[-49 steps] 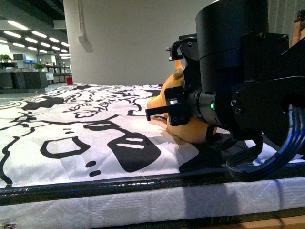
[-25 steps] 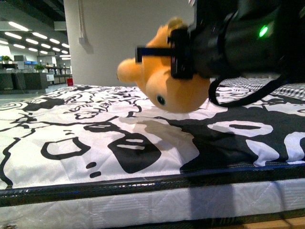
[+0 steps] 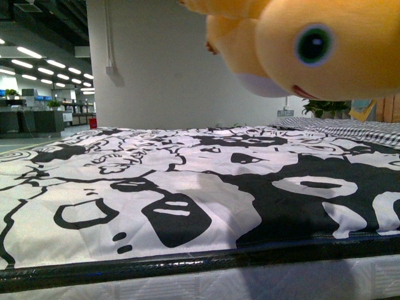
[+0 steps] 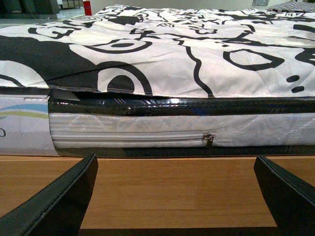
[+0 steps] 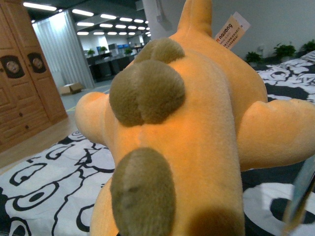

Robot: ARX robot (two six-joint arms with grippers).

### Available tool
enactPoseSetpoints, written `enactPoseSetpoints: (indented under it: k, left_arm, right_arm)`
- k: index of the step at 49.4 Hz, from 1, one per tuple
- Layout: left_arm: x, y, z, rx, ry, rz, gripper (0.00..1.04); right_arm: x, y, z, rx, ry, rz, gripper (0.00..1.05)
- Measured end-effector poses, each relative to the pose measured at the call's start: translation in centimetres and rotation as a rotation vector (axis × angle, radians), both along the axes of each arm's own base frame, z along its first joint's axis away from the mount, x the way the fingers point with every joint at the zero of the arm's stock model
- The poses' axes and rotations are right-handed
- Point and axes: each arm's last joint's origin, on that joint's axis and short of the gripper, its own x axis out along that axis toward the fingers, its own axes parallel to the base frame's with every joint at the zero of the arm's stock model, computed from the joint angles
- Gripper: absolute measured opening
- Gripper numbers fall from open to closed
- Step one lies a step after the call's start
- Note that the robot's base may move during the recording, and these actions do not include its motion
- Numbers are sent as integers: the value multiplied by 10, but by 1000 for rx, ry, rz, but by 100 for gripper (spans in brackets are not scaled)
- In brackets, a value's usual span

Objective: Put away toys

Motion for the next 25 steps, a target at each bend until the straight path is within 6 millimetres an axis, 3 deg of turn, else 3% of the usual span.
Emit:
enactPoseSetpoints:
  k: [14, 25]
  left_arm:
    - [0, 0, 0, 0, 0, 0, 98]
    - [0, 0, 0, 0, 0, 0, 98]
  right_arm:
    - [-57, -40, -34, 66, 36, -60, 7]
    - [-85, -45, -66, 35, 3, -153, 7]
